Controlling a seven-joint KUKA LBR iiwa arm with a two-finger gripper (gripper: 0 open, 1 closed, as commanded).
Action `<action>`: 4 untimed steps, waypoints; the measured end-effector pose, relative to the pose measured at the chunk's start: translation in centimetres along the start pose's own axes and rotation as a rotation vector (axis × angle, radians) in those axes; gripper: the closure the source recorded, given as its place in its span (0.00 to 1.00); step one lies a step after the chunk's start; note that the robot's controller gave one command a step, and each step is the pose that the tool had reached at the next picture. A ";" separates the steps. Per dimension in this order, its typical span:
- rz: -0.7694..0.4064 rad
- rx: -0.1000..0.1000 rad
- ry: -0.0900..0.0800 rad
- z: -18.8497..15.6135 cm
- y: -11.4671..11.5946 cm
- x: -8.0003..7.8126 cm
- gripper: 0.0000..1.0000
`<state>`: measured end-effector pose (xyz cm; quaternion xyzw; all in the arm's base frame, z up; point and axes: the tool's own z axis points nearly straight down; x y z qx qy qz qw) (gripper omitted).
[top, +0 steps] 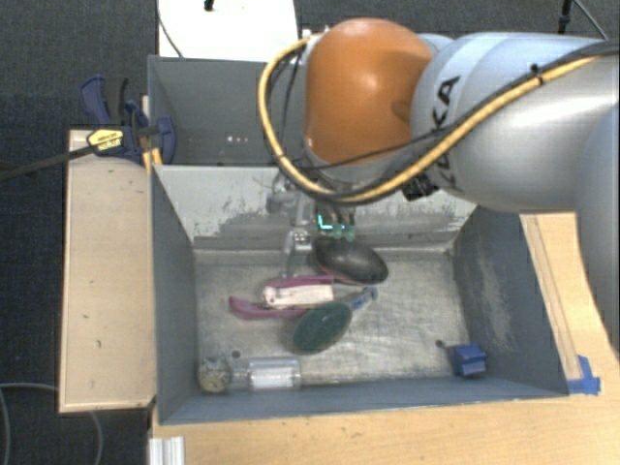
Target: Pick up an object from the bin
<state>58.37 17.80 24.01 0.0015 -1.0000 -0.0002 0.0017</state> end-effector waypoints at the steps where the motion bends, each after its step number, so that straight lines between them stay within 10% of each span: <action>1: -0.208 0.001 0.001 14.2 -3.4 2.1 0.00; 2: -0.248 0.001 -0.002 16.5 -5.7 2.0 0.00; 3: -0.243 -0.001 -0.004 16.4 -5.5 2.0 1.00; 4: -0.401 0.002 -0.013 -0.6 -8.4 4.1 1.00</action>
Offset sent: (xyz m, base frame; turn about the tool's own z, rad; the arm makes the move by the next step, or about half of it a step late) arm -0.0198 -0.0326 -0.1388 -0.2091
